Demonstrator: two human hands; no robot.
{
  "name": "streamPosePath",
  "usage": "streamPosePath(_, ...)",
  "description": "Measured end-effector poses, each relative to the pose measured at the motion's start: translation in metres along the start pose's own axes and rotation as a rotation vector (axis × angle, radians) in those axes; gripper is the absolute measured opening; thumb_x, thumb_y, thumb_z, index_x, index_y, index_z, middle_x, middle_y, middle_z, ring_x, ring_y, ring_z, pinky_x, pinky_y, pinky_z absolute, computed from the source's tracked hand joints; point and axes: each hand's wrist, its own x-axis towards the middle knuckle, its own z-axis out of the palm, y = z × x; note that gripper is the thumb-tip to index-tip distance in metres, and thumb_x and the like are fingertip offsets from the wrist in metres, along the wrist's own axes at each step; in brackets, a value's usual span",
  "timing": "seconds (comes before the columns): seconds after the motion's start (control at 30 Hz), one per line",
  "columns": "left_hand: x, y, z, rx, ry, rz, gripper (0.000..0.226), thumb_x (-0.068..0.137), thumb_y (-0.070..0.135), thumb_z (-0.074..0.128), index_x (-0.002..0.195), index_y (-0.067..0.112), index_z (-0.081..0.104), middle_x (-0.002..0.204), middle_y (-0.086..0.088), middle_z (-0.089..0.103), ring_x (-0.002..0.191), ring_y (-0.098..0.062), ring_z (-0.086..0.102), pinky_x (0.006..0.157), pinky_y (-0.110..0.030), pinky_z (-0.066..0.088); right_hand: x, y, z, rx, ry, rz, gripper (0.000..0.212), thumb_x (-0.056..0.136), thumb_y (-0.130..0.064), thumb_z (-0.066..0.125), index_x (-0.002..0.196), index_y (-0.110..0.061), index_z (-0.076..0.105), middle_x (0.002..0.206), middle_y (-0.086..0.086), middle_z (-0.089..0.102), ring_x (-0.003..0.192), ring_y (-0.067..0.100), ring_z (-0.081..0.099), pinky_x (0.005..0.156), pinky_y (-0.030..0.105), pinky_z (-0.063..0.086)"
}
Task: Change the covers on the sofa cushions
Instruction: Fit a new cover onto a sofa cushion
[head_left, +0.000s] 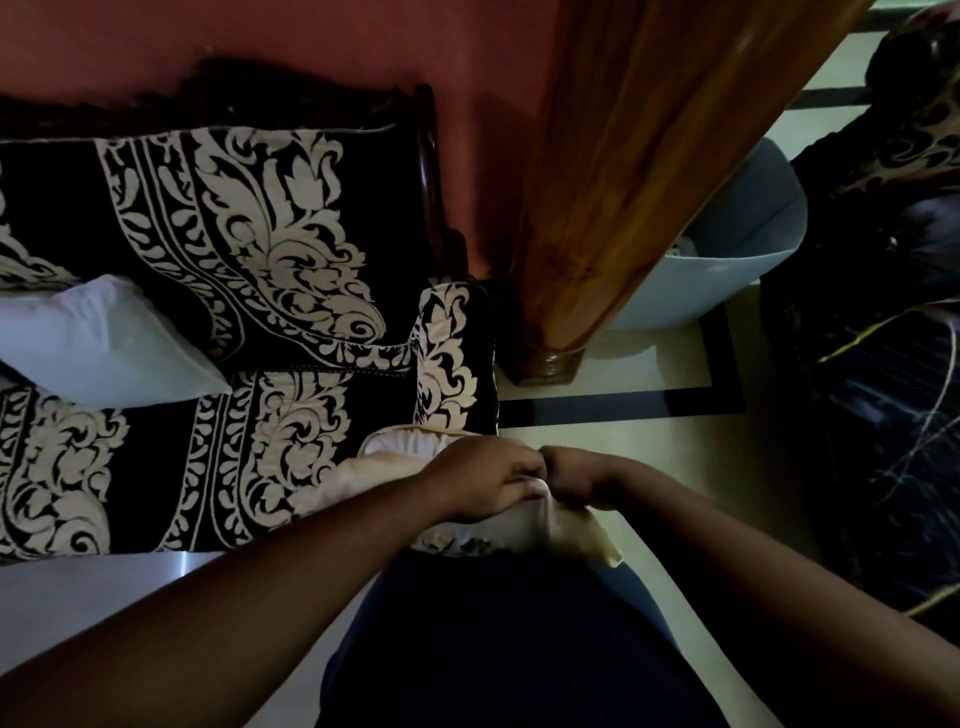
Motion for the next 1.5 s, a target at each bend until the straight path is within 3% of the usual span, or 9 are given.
streamPosePath(0.13,-0.005,-0.015,0.010,-0.122,0.084,-0.124,0.024,0.091,0.050,0.062,0.095,0.028,0.067,0.089,0.007,0.067,0.085,-0.013,0.061,0.073,-0.037,0.051,-0.001,-0.003,0.008,0.447,-0.120,0.205,0.035,0.106,-0.043,0.041,0.098,-0.016,0.062,0.098,0.005,0.067,0.088,0.018,0.065,0.072,0.026,0.053)
streamPosePath(0.23,-0.006,-0.027,0.007,-0.120,0.123,-0.233,0.022,0.093,0.049,0.064,0.095,0.027,0.067,0.094,0.005,0.066,0.089,-0.016,0.059,0.077,-0.037,0.050,0.012,-0.002,0.000,0.161,-0.049,0.190,0.039,0.106,-0.039,0.043,0.107,-0.008,0.066,0.108,0.013,0.067,0.097,0.026,0.066,0.085,0.035,0.054)
streamPosePath(0.4,-0.007,-0.039,-0.007,0.207,-0.108,-0.073,0.033,0.099,0.047,0.053,0.123,0.026,0.061,0.127,0.003,0.058,0.120,-0.021,0.050,0.098,-0.037,0.039,0.012,-0.009,-0.020,-0.343,0.292,-0.071,0.022,0.088,-0.035,0.076,0.103,-0.022,0.066,0.091,-0.005,0.062,0.083,0.016,0.064,0.074,0.035,0.055)
streamPosePath(0.53,-0.003,-0.034,-0.007,0.316,-0.265,0.045,0.052,0.096,0.042,0.035,0.144,0.029,0.052,0.148,0.006,0.051,0.135,-0.020,0.044,0.104,-0.038,0.035,0.001,0.025,-0.021,-0.481,0.311,0.154,0.047,0.085,-0.048,0.074,0.121,-0.022,0.060,0.111,0.002,0.065,0.097,0.022,0.063,0.080,0.035,0.054)
streamPosePath(0.67,0.008,-0.008,-0.002,0.344,-0.350,0.142,0.059,0.097,0.039,0.036,0.154,0.025,0.039,0.158,0.004,0.042,0.144,-0.018,0.036,0.113,-0.040,0.031,0.000,0.043,-0.004,-0.436,0.290,0.179,0.024,0.092,-0.041,0.064,0.109,-0.024,0.069,0.105,0.002,0.072,0.092,0.024,0.066,0.078,0.034,0.056)
streamPosePath(0.87,0.034,-0.005,0.011,0.417,-0.515,-0.010,0.086,0.074,0.095,0.018,0.142,0.049,0.047,0.145,0.013,0.053,0.133,-0.021,0.046,0.102,-0.048,0.037,0.010,0.044,0.013,-0.314,0.395,0.214,0.026,0.094,-0.043,0.060,0.088,-0.019,0.066,0.090,0.006,0.069,0.084,0.027,0.065,0.072,0.034,0.055)
streamPosePath(1.13,0.051,0.004,0.007,0.255,-0.663,-0.214,0.077,0.092,0.079,0.032,0.154,0.033,0.036,0.161,-0.002,0.035,0.146,-0.025,0.035,0.114,-0.038,0.030,-0.005,0.045,-0.007,-0.304,0.510,0.124,0.035,0.092,-0.046,0.064,0.069,-0.023,0.052,0.075,0.001,0.062,0.073,0.027,0.061,0.058,0.032,0.045)
streamPosePath(1.33,0.044,-0.038,-0.019,0.229,-0.504,-0.337,0.061,0.097,0.071,0.036,0.144,0.035,0.052,0.144,-0.004,0.057,0.128,-0.025,0.054,0.098,-0.032,0.040,-0.011,0.010,0.001,-0.395,0.622,-0.104,0.025,0.095,-0.038,0.059,0.078,-0.025,0.048,0.074,0.001,0.059,0.069,0.028,0.060,0.057,0.036,0.048)
streamPosePath(1.5,0.022,-0.035,-0.022,0.237,-0.171,-0.235,0.071,0.087,0.084,0.034,0.143,0.043,0.048,0.142,0.008,0.059,0.124,-0.019,0.057,0.096,-0.034,0.046,-0.006,0.017,-0.021,-0.458,0.598,0.040,0.015,0.095,-0.037,0.055,0.091,-0.023,0.058,0.087,0.003,0.067,0.078,0.029,0.065,0.066,0.042,0.057)
